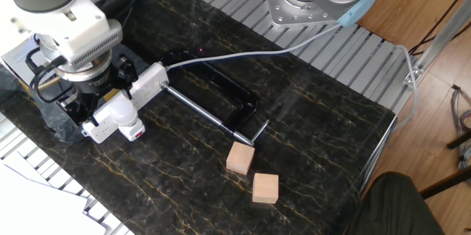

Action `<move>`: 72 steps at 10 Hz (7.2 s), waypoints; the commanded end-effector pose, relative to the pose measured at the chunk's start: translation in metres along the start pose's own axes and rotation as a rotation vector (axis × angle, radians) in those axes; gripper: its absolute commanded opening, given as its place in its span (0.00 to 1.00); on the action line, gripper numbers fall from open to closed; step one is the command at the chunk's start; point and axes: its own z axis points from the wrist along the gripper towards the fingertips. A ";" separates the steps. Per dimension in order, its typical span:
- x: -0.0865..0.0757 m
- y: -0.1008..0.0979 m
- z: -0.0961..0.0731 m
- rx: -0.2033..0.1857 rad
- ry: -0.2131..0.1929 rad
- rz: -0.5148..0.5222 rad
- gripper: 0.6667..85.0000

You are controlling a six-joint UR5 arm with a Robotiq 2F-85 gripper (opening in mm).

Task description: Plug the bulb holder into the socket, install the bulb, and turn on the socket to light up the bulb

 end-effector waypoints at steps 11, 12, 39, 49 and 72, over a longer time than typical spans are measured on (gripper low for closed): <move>-0.002 0.013 0.019 -0.012 0.018 -0.100 0.84; -0.003 0.011 0.018 -0.004 0.015 -0.107 0.83; 0.008 0.042 0.017 -0.104 0.119 0.407 0.00; -0.015 0.024 0.014 -0.113 0.035 0.473 0.00; -0.033 0.009 0.008 -0.032 -0.098 0.259 0.77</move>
